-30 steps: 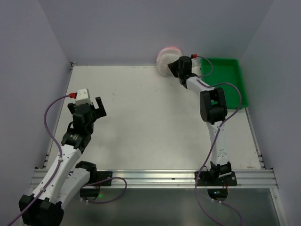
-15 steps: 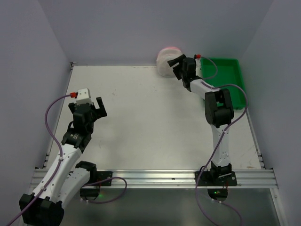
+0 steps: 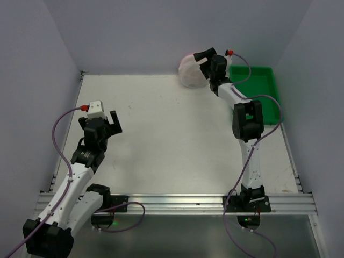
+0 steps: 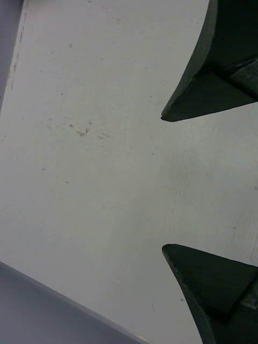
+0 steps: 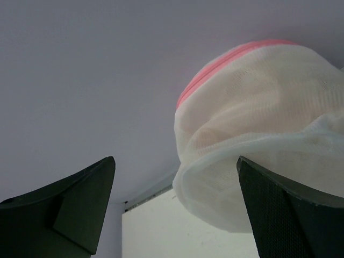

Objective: Unzip the laundry bag and remove the bra

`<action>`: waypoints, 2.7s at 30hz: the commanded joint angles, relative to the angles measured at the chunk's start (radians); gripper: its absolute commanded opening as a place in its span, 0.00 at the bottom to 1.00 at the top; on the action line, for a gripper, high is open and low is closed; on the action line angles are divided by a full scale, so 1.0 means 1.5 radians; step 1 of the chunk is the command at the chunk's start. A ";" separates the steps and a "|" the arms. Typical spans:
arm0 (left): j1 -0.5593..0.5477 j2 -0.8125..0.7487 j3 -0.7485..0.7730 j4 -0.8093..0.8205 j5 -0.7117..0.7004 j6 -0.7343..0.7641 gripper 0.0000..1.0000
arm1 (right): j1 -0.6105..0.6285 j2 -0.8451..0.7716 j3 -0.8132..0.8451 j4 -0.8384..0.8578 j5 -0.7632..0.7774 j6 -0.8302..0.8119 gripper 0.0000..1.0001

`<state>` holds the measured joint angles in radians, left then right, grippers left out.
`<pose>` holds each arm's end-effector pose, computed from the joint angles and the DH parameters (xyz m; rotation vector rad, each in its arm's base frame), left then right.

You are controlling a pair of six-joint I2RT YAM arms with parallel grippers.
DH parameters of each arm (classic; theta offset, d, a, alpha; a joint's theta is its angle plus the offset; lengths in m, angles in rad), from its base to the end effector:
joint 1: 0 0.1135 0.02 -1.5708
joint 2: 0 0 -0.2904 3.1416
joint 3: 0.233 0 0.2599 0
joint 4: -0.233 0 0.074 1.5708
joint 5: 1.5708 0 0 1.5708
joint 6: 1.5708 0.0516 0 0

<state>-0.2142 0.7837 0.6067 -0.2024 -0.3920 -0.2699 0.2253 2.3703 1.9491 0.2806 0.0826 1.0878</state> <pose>0.1868 -0.0205 0.2880 -0.3091 1.8955 0.0576 0.5933 0.1316 0.2497 0.8088 1.6035 0.8926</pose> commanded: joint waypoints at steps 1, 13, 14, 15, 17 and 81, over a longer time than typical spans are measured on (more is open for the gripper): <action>0.009 0.003 0.000 0.020 0.001 0.003 1.00 | -0.019 0.053 0.085 -0.035 0.026 -0.022 0.97; 0.010 0.007 -0.001 0.019 0.004 0.007 1.00 | -0.035 0.023 0.053 -0.050 -0.005 -0.214 0.95; 0.010 0.005 -0.002 0.020 0.004 0.007 1.00 | -0.035 0.012 0.041 -0.052 -0.006 -0.228 0.95; 0.010 0.004 -0.002 0.021 0.003 0.008 1.00 | -0.035 -0.009 0.028 -0.047 -0.006 -0.252 0.95; 0.010 0.001 -0.002 0.022 0.005 0.008 1.00 | -0.039 -0.021 0.007 -0.045 -0.011 -0.271 0.98; 0.019 -0.069 -0.013 0.032 0.037 0.018 1.00 | 0.057 -0.095 -0.108 -0.056 -0.270 -0.396 0.25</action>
<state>-0.1967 0.7002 0.5911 -0.1875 -0.3359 -0.2653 0.3283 2.3032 1.7596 0.1886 -0.4622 0.5484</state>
